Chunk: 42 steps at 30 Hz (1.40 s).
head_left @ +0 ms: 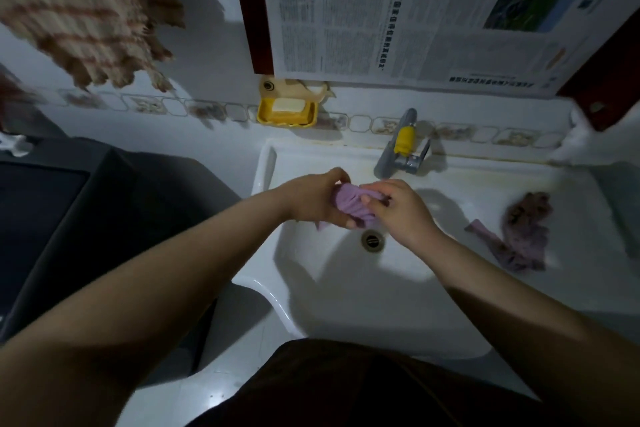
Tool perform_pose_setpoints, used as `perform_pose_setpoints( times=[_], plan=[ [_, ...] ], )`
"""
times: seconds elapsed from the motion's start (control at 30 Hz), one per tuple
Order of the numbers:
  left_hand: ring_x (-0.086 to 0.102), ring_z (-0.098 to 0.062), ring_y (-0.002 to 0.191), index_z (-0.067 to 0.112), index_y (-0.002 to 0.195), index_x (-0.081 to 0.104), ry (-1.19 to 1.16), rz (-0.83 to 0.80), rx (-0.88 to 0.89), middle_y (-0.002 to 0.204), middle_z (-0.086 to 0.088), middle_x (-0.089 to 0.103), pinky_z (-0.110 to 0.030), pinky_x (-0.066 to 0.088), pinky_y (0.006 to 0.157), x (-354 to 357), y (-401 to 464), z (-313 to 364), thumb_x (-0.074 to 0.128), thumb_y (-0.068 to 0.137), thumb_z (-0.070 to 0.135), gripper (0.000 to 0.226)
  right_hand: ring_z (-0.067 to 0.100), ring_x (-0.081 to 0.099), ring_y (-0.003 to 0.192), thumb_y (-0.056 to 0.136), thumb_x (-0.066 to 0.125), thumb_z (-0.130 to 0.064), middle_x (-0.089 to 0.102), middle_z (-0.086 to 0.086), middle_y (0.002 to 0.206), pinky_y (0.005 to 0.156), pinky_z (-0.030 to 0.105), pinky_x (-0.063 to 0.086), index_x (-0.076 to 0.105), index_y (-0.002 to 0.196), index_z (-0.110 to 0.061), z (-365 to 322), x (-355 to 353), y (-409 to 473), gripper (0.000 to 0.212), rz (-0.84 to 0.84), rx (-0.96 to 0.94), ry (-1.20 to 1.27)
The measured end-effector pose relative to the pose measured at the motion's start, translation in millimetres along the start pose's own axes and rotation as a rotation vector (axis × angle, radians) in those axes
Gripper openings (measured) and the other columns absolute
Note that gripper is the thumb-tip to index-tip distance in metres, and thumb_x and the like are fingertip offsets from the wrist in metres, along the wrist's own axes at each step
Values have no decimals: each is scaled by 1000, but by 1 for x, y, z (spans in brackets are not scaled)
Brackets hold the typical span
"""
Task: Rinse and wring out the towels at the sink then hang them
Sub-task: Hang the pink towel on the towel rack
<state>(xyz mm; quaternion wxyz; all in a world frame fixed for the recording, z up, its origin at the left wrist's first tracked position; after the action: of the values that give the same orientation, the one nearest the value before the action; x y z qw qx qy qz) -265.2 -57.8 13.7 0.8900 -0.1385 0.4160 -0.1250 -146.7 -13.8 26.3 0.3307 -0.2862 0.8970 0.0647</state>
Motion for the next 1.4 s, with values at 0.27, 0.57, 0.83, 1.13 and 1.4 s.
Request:
perform_pose_setpoints(
  times=[0.27, 0.57, 0.83, 1.13, 1.4],
  plan=[
    [64, -22, 79, 15, 111, 59, -673, 289, -173, 97, -15, 70, -46, 53, 86, 12, -48, -32, 56, 95, 24, 18, 7, 55, 87, 96, 52, -20, 62, 0, 93, 79, 14, 43, 70, 106, -15, -47, -48, -13, 22, 143, -345, -14],
    [55, -18, 107, 14, 117, 57, -589, 386, -196, 123, -4, 56, -28, 43, 93, -12, -82, -4, 28, 103, 41, 42, 10, 67, 66, 101, 39, -33, 69, 4, 78, 59, 20, 51, 64, 91, -7, -101, -58, 1, 37, 7, -93, 564],
    [60, -28, 113, 22, 121, 57, -982, 356, 7, 122, -15, 61, -33, 53, 92, -48, -109, 10, 12, 99, 53, 59, 26, 66, 97, 90, 55, -42, 70, 17, 103, 91, 36, 53, 63, 109, 1, -134, -2, 21, 48, -241, 286, 1290],
    [60, -26, 92, 28, 74, 59, -65, 619, -119, 91, -2, 55, -35, 50, 82, -174, -175, -77, 45, 97, 44, 31, 22, 64, 73, 72, 38, 9, 62, 22, 90, 69, 28, 56, 59, 109, 6, -172, 114, 47, 43, -409, 316, 1103],
    [23, -35, 132, 24, 102, 72, 335, 782, -196, 147, -7, 28, -47, 26, 111, -242, -239, -167, 47, 95, 45, 34, 11, 59, 49, 88, 47, 6, 61, 7, 61, 46, 20, 50, 58, 76, -6, -214, 200, 67, 20, -448, 226, 150]
  ],
)
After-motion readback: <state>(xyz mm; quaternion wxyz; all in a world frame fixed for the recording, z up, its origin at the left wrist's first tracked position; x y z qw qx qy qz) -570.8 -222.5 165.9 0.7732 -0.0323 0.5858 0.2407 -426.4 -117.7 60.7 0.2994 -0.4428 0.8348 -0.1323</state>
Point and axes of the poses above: each hand's wrist, its own y-axis towards the middle knuckle, its own x-axis out of the palm, z = x × y, the point moved 10 cm from there along y, towards the middle knuckle
